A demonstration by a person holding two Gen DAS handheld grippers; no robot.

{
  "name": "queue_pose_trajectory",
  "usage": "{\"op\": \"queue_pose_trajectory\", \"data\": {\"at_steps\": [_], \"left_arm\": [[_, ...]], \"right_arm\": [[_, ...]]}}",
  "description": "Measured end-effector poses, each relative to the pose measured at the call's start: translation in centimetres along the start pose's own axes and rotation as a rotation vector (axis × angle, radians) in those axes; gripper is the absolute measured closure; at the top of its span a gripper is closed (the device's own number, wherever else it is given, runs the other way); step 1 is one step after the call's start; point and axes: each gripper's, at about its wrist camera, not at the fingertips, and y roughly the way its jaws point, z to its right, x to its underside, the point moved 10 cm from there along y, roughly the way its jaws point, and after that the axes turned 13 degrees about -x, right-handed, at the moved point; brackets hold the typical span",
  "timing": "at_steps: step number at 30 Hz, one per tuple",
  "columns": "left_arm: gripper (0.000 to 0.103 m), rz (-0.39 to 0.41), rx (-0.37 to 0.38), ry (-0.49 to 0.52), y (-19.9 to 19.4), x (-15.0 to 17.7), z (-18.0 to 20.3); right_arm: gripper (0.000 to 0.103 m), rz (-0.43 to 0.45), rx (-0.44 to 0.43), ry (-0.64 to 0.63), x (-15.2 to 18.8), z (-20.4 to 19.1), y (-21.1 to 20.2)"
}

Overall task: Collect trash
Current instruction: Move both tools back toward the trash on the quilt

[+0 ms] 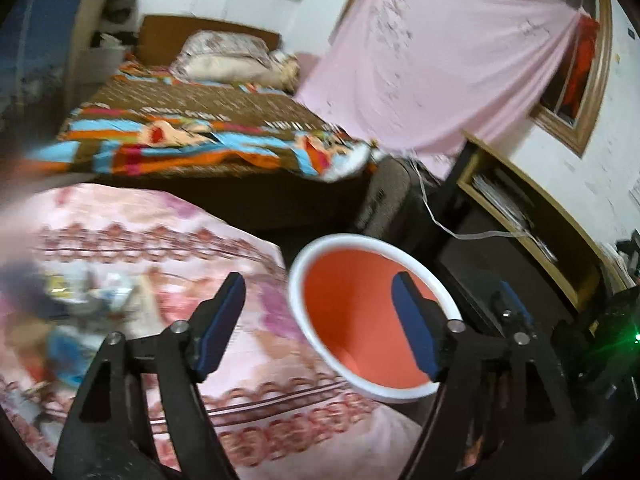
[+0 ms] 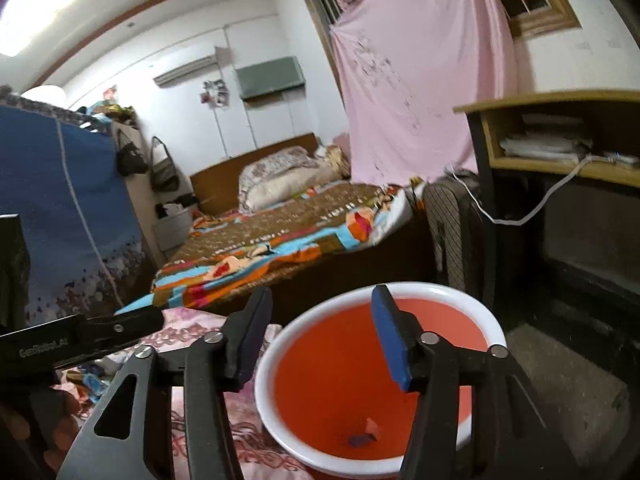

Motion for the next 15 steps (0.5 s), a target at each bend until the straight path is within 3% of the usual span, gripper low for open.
{"op": "queue_pose_trajectory", "data": {"at_steps": [4,6,9,11,15], "left_arm": [[0.031,0.095,-0.083,-0.027,-2.8,-0.5,-3.6],[0.026,0.144,-0.127,-0.027,-4.3,-0.7,-5.2],[0.011,0.235,-0.200,-0.025,-6.9,-0.8,-7.5],[0.011,0.286,-0.237,-0.027,-8.4,-0.8,-8.7],[0.011,0.351,-0.310,-0.040,-10.8,-0.3,-11.3]], "right_arm": [[0.027,0.046,-0.039,-0.034,-0.8,-2.1,-0.7],[0.026,0.068,-0.064,-0.048,-1.2,-3.1,-1.1],[0.019,0.098,-0.096,-0.079,-1.8,-4.8,-1.5],[0.003,0.114,-0.111,-0.105,-1.9,-6.1,-1.7],[0.000,0.152,-0.168,-0.158,-2.2,-8.8,-2.0]]}}
